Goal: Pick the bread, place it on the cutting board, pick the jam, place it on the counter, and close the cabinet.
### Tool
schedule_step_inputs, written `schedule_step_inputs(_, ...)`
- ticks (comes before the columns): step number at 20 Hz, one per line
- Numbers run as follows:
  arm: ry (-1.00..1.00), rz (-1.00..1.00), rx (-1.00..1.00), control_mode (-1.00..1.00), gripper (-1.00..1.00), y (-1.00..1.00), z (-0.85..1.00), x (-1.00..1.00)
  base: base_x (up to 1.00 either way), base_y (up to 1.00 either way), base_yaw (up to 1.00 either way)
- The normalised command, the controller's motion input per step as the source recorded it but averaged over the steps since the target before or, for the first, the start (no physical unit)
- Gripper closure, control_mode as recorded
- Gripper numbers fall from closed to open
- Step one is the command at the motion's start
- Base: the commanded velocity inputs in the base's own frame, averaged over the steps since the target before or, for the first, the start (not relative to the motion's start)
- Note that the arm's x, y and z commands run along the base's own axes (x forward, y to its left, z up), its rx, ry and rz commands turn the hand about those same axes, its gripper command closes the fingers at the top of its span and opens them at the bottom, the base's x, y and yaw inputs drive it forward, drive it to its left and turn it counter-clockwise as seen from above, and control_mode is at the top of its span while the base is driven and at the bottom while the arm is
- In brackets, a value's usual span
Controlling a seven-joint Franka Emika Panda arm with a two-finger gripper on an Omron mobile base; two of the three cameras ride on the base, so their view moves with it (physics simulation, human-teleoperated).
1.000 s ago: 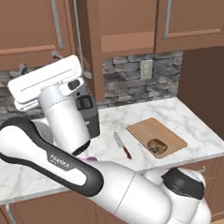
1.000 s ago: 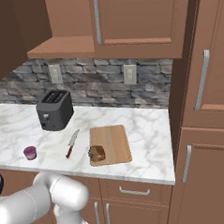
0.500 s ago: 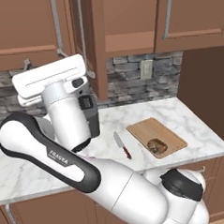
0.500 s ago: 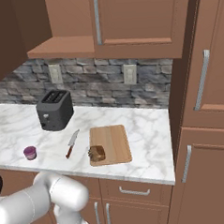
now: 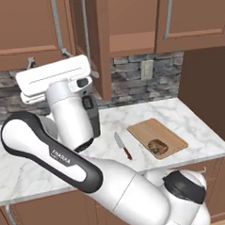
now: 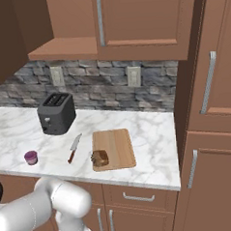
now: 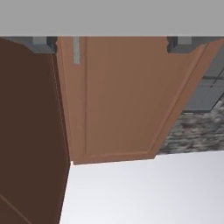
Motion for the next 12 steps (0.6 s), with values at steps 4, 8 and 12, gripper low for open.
schedule_step_inputs(4,0.0,-0.08,0.02,-1.0,-1.0,-0.04,0.0,-0.27,0.0,0.0,0.0)
schedule_step_inputs(8,0.0,-0.11,0.0,-1.0,-1.0,-0.15,0.0,-0.38,0.0,0.0,0.0)
schedule_step_inputs(12,0.0,-0.13,0.0,-1.0,-1.0,-0.21,0.0,-0.37,0.0,0.0,0.0)
